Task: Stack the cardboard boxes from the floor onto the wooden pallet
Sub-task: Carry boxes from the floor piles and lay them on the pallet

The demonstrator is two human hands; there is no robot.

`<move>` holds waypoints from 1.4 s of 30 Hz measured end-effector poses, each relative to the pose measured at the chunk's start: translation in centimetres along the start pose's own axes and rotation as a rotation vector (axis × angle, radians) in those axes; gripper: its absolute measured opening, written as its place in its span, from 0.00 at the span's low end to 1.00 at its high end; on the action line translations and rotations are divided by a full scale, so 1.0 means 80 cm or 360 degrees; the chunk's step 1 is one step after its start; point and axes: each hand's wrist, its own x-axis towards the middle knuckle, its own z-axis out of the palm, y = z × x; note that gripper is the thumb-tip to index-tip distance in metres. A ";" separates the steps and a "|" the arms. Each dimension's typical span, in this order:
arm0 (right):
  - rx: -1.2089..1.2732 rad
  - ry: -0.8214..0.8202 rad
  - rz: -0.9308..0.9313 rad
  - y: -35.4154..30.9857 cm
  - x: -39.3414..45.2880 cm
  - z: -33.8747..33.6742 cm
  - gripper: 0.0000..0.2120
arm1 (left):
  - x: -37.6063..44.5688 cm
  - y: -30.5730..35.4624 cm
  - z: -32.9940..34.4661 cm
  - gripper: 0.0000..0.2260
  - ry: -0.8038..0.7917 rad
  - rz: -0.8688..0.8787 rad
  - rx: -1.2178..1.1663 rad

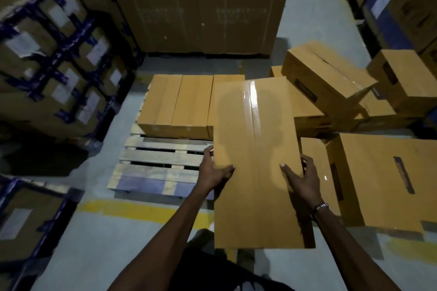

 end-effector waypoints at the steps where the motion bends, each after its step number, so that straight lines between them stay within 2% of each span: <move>1: -0.0007 -0.0016 -0.0004 -0.004 0.002 0.012 0.35 | 0.003 -0.005 -0.010 0.45 0.0018 -0.0012 0.0005; 9: -0.0041 -0.0145 0.0059 -0.044 0.022 0.123 0.33 | 0.062 -0.053 -0.102 0.44 0.0031 -0.0080 0.0030; 14: -0.0013 -0.0162 0.0221 -0.059 0.026 0.207 0.32 | 0.124 -0.092 -0.146 0.42 -0.0058 -0.0116 0.0034; 18: 0.0025 -0.0131 0.0367 -0.037 0.046 0.275 0.31 | 0.184 -0.142 -0.157 0.43 -0.0147 -0.0138 0.0081; 24: 0.0023 -0.0163 0.0525 0.057 0.105 0.365 0.29 | 0.285 -0.249 -0.126 0.41 -0.0226 -0.0152 0.0136; 31: 0.0007 -0.0162 0.0632 0.216 0.213 0.443 0.33 | 0.400 -0.381 -0.035 0.36 -0.0277 -0.0215 0.0116; 34: 0.0021 -0.0156 0.0618 0.273 0.253 0.466 0.34 | 0.442 -0.427 0.003 0.38 -0.0277 -0.0212 0.0131; 42: 0.0010 -0.0177 0.0617 0.374 0.311 0.497 0.33 | 0.477 -0.516 0.070 0.40 -0.0275 -0.0279 0.0155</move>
